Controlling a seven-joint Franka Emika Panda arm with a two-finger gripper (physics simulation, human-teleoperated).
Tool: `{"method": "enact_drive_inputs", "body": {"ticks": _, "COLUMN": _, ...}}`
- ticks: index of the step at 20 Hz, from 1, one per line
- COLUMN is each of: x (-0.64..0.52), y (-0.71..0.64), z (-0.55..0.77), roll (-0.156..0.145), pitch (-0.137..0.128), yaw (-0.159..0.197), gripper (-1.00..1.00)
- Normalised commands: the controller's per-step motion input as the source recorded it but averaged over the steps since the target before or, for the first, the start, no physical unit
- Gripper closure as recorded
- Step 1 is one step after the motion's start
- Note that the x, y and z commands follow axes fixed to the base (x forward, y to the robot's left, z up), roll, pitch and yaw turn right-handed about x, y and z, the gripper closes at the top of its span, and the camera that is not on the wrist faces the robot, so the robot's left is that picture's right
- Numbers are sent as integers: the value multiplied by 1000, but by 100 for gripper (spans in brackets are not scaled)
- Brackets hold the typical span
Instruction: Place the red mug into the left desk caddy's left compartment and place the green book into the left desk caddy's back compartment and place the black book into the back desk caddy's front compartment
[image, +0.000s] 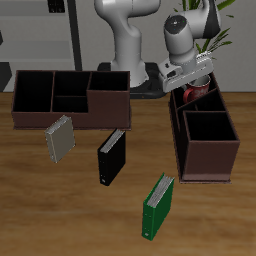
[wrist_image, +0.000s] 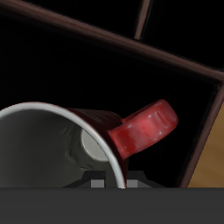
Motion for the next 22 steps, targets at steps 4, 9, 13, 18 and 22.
{"method": "enact_drive_inputs", "body": {"ticks": 4, "x": 112, "y": -86, "z": 68, "roll": 1, "pitch": 34, "yaw": -20, "gripper": -100}}
{"method": "enact_drive_inputs", "body": {"ticks": 9, "x": 127, "y": -143, "z": 256, "roll": -12, "pitch": -23, "yaw": -42, "gripper": -100}}
{"method": "enact_drive_inputs", "body": {"ticks": 13, "x": 175, "y": -229, "z": 472, "roll": -22, "pitch": -61, "yaw": -65, "gripper": -100}}
{"method": "enact_drive_inputs", "body": {"ticks": 18, "x": 337, "y": -232, "z": 564, "roll": -40, "pitch": -69, "yaw": -55, "gripper": -100}}
{"method": "enact_drive_inputs", "body": {"ticks": 22, "x": 467, "y": -348, "z": 727, "roll": -93, "pitch": -85, "yaw": -58, "gripper": -100}}
